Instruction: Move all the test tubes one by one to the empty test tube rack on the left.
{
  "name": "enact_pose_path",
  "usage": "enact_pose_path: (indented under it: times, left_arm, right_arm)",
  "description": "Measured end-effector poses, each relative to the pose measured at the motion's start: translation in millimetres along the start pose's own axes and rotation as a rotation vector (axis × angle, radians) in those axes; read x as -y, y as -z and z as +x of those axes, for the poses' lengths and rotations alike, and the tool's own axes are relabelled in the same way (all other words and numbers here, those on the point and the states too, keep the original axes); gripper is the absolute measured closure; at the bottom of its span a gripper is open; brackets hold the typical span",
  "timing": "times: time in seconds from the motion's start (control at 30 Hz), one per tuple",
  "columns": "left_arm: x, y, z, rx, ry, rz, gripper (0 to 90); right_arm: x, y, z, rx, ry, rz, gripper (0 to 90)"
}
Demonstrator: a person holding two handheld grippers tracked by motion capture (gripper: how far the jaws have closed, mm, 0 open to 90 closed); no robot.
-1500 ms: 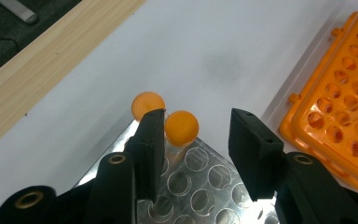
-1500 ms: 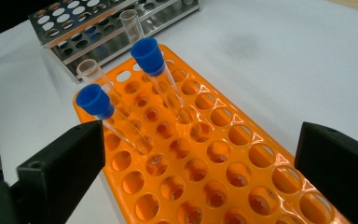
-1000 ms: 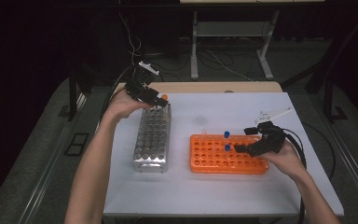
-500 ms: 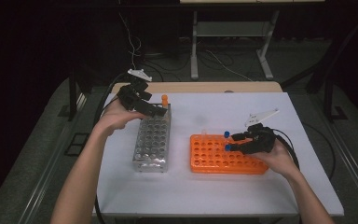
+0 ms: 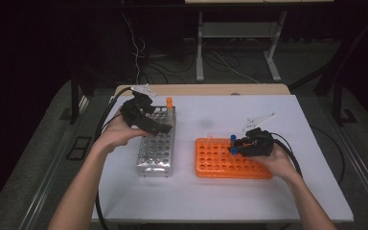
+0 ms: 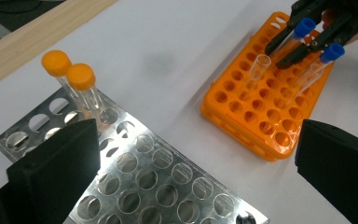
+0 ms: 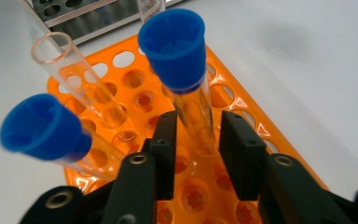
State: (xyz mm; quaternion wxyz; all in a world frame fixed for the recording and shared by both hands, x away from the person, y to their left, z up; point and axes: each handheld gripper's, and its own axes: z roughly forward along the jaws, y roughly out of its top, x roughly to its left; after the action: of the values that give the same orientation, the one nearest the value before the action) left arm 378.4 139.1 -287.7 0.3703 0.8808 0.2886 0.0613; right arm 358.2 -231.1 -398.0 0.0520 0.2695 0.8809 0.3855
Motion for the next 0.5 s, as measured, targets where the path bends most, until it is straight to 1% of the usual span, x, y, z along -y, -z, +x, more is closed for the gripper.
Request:
enact_pose_path:
  times: [0.1,0.27,0.5]
  left_arm:
    - [2.0,-2.2,-2.4,0.003,-0.006,0.006,0.0]
    - [2.1,-3.8,-6.0,0.007,-0.023,0.016,0.0]
    - [-0.6,-3.8,-8.9,0.014,-0.037,0.019,0.0]
  right_arm:
    - [-1.5,-3.3,0.9,0.009,0.009,0.003,71.1]
    - [-4.1,-5.3,1.8,0.053,0.029,0.008,75.7]
    - [-13.1,1.8,1.8,0.052,0.043,-0.003,76.2]
